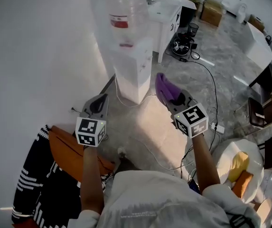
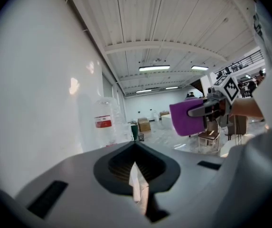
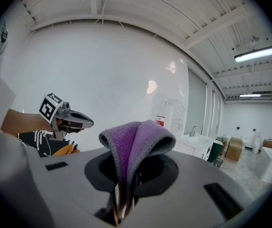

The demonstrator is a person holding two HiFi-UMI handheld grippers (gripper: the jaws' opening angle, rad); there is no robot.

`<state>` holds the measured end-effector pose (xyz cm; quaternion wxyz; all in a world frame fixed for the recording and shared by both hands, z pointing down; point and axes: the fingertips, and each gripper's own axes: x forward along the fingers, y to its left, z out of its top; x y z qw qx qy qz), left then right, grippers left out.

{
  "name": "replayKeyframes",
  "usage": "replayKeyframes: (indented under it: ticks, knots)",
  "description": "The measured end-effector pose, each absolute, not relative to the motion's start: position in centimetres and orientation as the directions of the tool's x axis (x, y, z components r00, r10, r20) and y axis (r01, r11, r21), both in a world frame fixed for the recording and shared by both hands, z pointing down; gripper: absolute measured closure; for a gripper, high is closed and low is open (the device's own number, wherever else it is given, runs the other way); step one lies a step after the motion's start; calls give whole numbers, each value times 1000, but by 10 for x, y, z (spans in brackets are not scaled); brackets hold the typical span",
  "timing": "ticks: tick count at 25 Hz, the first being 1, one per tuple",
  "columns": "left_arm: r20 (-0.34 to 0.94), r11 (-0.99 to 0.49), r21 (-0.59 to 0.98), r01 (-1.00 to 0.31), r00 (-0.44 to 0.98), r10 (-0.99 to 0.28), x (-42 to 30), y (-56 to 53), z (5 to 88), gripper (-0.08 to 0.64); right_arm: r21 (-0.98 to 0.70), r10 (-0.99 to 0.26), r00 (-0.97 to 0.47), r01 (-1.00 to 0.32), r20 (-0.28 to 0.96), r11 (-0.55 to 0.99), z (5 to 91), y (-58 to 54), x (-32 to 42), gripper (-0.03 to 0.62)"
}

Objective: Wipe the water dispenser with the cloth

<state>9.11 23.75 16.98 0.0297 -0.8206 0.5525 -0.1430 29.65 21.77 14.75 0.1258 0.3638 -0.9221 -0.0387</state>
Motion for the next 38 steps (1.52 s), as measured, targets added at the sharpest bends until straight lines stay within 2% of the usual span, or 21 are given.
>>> replayKeyframes:
  ticks: [11,16,25,38]
  knots:
    - [271,-442,-191,-876,386,-882,-42,121,192,551,132,-692,-658,-690,296,712,165,102,154,538]
    - [283,-448,-165,-879,393,-875,-85,90,205,551,42,-677,-645,-712,355,701,192,68,113,537]
    - [282,-410,-96,-907,371,-885,-118,43,221,551,18,-648,-654,-698,391,716,215,9,70,537]
    - [375,-266,-17,-964,241,-895,-153,-74,270,551,-70,-504,-730,-596,461,800,293,-160,-13,538]
